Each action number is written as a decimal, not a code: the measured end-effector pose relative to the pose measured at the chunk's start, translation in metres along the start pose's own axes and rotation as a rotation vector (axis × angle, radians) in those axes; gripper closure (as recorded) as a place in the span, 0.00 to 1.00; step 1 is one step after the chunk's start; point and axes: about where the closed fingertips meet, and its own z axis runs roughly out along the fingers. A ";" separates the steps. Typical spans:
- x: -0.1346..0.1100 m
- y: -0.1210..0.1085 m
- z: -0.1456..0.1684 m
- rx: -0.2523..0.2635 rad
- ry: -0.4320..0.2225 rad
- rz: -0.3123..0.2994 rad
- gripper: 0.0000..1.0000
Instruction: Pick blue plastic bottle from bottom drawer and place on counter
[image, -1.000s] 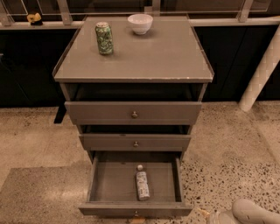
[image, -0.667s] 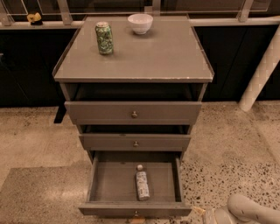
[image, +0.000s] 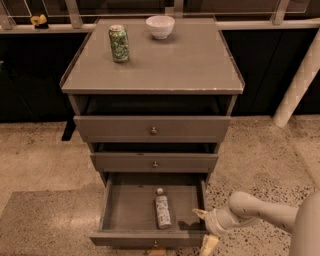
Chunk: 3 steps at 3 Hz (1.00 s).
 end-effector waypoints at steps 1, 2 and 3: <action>-0.039 -0.057 -0.008 0.045 -0.030 -0.068 0.00; -0.039 -0.057 -0.008 0.045 -0.030 -0.068 0.00; -0.038 -0.077 0.010 0.027 -0.062 -0.055 0.00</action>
Offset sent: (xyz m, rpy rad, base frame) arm 0.0441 0.0235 0.0213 0.0269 -0.0580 0.0264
